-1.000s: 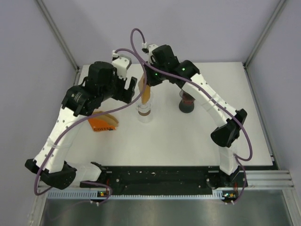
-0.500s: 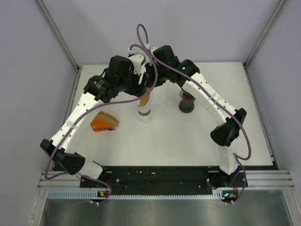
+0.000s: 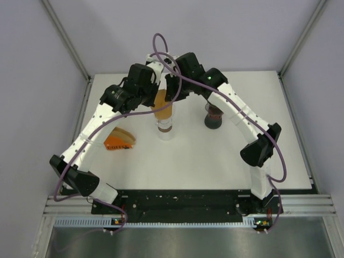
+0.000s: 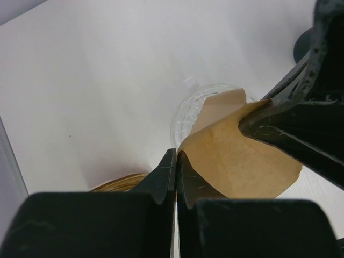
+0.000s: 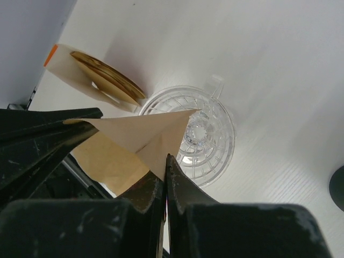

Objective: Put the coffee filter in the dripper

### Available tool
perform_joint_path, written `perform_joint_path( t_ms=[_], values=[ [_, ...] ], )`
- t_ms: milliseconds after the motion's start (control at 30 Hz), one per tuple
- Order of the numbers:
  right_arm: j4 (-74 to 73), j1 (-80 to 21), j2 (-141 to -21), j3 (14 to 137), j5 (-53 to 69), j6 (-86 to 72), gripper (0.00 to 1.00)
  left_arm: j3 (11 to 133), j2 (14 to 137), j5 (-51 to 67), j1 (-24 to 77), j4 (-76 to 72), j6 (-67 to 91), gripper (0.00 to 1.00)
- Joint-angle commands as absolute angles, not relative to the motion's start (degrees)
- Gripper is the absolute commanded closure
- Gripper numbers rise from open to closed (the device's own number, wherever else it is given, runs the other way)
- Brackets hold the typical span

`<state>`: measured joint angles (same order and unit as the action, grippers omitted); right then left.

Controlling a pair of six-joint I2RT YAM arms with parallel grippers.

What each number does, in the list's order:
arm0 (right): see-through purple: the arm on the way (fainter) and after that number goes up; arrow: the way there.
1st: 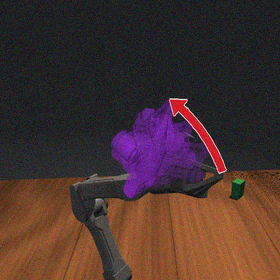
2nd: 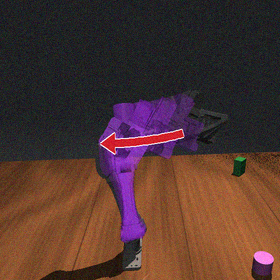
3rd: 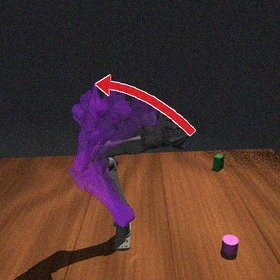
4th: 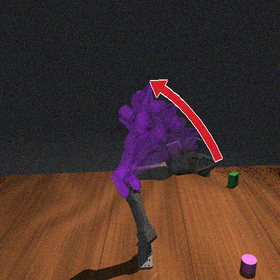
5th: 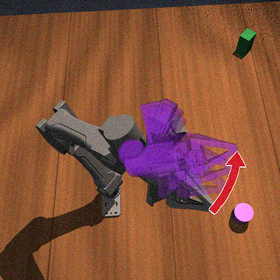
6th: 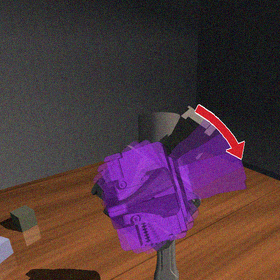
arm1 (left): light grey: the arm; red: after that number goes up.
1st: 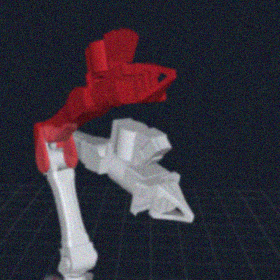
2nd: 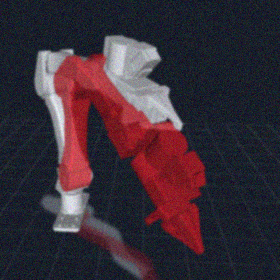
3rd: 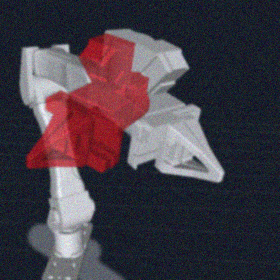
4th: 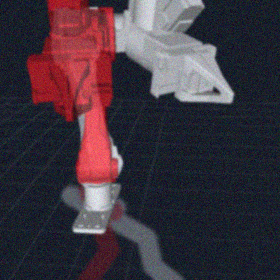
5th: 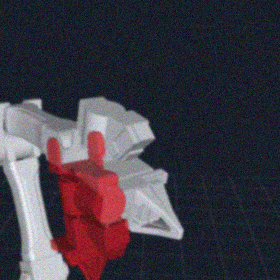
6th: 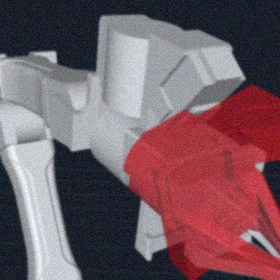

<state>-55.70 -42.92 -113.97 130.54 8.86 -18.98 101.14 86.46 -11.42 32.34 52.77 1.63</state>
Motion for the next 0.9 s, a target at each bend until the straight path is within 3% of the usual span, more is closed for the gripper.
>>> perform_joint_path(
  t_ms=[0, 233, 500, 667, 867],
  values=[
    [-56.07, -40.79, -110.04, 129.47, 9.75, -17.58, 1.0, 102.92, 85.17, -16.08, 31.82, 53.87, 2.2, 1.0],
    [-56.51, -39.99, -109.51, 127.97, 16.07, -17.05, 1.0, 104.24, 84.55, -11.17, 31.11, 56.6, 4.3, 1.0],
    [-56.34, -38.15, -112.76, 128.58, 15.38, -16.7, 0.99, 102.92, 87.71, -2.39, 26.11, 57.3, 6.85, 1.0],
    [-55.9, -37.79, -115.75, 130.43, 16.96, -16.61, 0.85, 100.64, 89.3, 3.16, 24.79, 55.29, 6.68, 1.0],
    [-54.67, -37.71, -115.58, 131.92, 16.7, -16.26, 0.75, 99.05, 89.91, 5.27, 24.79, 53.62, 6.94, 1.0]
  ],
)
